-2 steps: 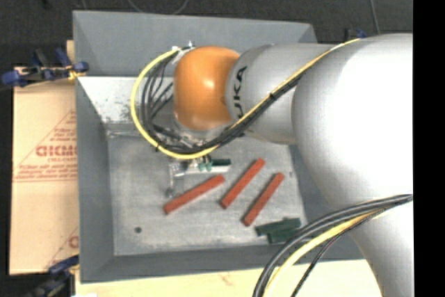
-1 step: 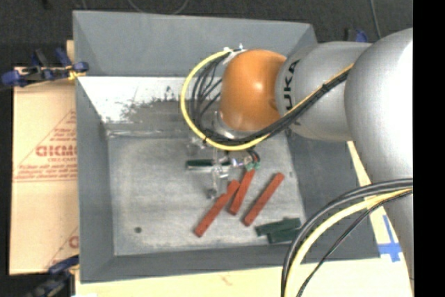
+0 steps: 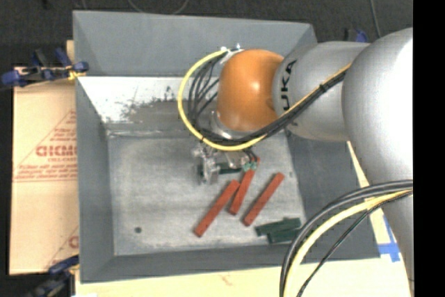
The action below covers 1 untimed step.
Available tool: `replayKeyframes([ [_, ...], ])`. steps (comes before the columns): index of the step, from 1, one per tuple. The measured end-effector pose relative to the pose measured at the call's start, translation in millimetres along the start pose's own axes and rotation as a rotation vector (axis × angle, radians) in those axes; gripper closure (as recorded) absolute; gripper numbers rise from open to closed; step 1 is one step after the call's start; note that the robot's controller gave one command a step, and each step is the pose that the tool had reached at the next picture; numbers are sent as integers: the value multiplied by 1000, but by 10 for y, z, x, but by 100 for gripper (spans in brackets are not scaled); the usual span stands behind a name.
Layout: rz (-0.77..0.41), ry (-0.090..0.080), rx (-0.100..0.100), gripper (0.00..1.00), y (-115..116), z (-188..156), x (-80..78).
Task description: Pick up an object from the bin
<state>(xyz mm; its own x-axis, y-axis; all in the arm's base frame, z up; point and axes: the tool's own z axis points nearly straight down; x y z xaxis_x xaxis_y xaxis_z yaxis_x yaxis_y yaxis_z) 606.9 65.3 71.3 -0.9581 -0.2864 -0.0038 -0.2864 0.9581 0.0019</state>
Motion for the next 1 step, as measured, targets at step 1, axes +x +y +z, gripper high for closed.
replayKeyframes([
  [1,1,1,-1,0,5,3,2],
])
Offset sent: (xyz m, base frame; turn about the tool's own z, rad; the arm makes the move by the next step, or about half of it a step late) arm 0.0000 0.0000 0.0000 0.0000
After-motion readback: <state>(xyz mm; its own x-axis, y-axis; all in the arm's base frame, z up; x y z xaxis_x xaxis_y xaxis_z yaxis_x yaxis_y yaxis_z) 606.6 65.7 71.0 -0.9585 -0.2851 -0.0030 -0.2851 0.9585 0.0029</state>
